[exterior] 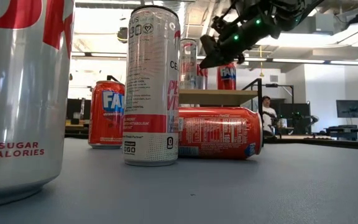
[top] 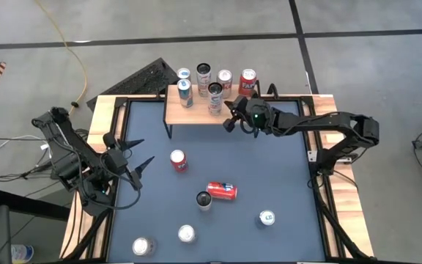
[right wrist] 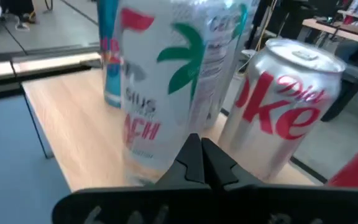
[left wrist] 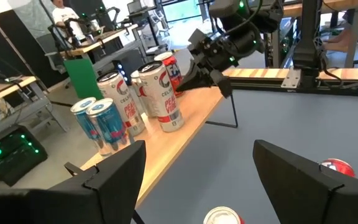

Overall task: Place canned beverage on shelf
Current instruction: Put the top right pink soda can on the shelf aligned with the other pink soda can

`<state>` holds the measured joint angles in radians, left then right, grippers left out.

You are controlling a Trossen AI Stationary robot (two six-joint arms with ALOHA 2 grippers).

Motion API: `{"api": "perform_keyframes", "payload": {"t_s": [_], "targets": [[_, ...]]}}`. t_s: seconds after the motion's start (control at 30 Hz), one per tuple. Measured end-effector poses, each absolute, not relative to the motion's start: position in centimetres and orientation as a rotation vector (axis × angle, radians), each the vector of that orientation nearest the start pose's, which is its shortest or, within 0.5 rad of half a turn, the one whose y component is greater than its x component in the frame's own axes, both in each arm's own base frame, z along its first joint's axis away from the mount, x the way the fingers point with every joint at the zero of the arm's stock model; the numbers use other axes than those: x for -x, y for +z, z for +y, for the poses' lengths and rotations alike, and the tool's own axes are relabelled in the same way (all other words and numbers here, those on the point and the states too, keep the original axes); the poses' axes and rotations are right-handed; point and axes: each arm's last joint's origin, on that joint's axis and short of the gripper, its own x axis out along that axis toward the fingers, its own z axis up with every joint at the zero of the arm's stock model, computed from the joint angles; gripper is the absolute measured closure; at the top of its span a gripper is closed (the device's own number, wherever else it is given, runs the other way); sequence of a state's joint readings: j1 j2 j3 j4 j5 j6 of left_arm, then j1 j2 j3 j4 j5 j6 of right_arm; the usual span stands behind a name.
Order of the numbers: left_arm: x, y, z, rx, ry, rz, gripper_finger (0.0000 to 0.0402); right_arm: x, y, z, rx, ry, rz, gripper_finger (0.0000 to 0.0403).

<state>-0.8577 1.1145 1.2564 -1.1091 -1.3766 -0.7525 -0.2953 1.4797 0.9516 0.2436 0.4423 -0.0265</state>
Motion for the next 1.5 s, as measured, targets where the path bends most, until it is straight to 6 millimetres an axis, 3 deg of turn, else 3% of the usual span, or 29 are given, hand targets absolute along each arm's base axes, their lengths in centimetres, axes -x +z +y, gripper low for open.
{"api": "perform_keyframes", "payload": {"t_s": [0.73,1.5], "targets": [[-14.2,37.4,-11.3,-0.151,0.609,0.222,0.0113,-31.2,27.9,-12.2,0.022,-0.657,0.144,0.0403],[-14.3,37.4,-11.2,-0.149,0.615,0.223,0.0113,-31.4,27.2,-11.4,-0.023,-0.663,0.215,0.0403]]}}
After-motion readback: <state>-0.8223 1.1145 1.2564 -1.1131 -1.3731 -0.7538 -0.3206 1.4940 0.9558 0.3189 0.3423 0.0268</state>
